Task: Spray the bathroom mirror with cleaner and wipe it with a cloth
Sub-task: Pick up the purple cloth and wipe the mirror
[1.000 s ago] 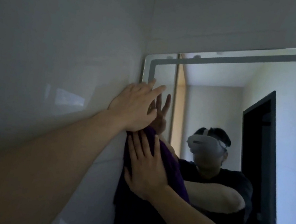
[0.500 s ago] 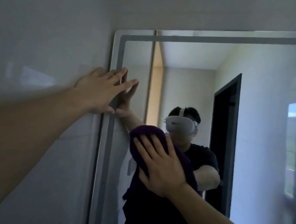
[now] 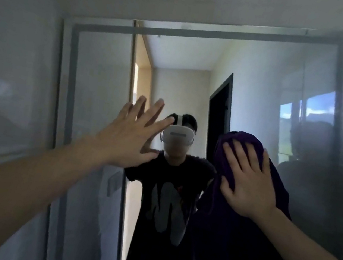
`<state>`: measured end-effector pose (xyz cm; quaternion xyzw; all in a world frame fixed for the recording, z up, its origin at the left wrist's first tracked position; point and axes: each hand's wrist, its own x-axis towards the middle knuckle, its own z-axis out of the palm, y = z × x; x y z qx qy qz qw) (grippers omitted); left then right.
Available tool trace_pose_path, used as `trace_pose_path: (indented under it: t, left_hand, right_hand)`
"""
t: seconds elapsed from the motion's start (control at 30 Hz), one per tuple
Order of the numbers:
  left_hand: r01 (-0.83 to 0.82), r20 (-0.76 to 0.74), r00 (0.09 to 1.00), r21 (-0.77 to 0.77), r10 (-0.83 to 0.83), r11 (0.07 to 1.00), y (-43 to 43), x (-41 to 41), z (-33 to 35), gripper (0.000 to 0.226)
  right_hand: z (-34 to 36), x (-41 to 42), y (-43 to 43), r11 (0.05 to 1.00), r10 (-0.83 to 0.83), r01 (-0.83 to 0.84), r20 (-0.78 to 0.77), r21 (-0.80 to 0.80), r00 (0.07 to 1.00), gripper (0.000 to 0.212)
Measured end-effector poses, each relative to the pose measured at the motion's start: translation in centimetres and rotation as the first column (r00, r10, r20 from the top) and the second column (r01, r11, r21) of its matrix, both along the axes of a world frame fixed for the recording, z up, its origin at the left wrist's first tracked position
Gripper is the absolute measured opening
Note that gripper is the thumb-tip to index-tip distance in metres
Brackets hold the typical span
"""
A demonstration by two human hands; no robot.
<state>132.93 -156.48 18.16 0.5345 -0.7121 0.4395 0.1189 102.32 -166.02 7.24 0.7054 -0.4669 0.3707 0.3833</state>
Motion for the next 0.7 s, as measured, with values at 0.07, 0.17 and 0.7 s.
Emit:
trace_pose_path:
  t: [0.07,0.17,0.7]
  left_hand:
    - [0.073,0.038,0.997,-0.035,-0.072,0.997,-1.6,-3.3,-1.6,0.082]
    - [0.15,0.136,0.981,-0.096,-0.136,0.984,-3.9,-6.8,-3.6,0.074]
    - [0.242,0.246,0.955,-0.312,-0.168,0.919,-8.9,-9.3,-6.2,0.069]
  right_hand:
    - [-0.6,-2.6,-0.6,1.0,-0.021,0.021,0.02,0.006,1.0,0.082]
    - [-1.5,-6.8,-1.4,0.997,-0.078,0.077,0.046,0.017,0.996,0.084]
    - [-9.1,-15.8,-3.7,0.987,-0.158,0.116,0.482,0.116,0.862,0.081]
